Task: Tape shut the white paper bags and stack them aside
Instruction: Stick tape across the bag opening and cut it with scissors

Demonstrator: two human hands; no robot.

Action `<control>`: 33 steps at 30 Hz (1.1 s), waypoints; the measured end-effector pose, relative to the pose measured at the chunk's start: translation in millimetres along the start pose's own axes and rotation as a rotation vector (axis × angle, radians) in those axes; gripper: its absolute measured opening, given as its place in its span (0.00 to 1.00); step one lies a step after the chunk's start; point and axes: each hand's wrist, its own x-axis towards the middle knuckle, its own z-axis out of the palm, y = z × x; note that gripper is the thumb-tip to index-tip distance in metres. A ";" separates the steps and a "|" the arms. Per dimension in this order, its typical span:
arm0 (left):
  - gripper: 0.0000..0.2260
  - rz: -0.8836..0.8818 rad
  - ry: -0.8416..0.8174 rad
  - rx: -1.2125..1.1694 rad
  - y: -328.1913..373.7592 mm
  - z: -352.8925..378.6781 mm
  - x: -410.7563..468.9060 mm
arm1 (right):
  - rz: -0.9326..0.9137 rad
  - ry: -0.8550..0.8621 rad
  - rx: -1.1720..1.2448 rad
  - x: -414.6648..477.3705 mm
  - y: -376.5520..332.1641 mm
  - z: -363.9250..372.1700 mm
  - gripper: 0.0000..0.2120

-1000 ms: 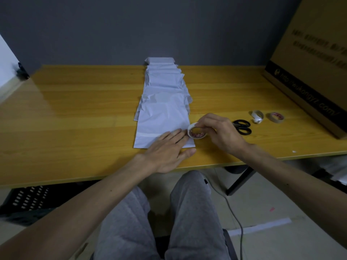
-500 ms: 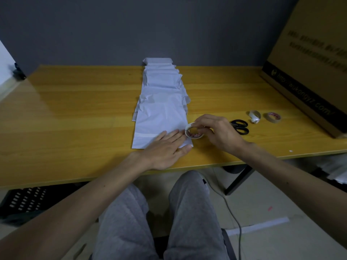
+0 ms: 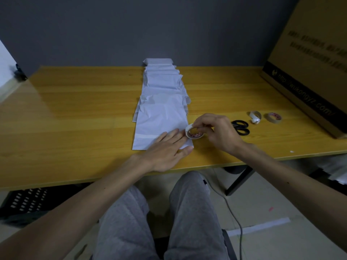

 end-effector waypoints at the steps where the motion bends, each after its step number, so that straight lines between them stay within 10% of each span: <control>1: 0.28 0.005 0.016 -0.023 -0.2 -0.8 -0.7 | 0.008 0.023 0.018 1.8 -2.1 -3.0 0.09; 11: 0.22 -0.025 0.455 -0.641 11.2 -28.2 17.3 | 0.139 -0.053 0.058 6.2 -8.6 -19.0 0.09; 22: 0.06 -0.020 0.518 -0.489 22.4 -37.1 42.6 | 0.279 0.010 0.129 -1.3 5.1 -29.6 0.15; 33: 0.06 -0.060 0.594 -0.558 26.6 -48.4 49.2 | 0.677 -0.101 -0.503 -25.8 66.1 -49.4 0.12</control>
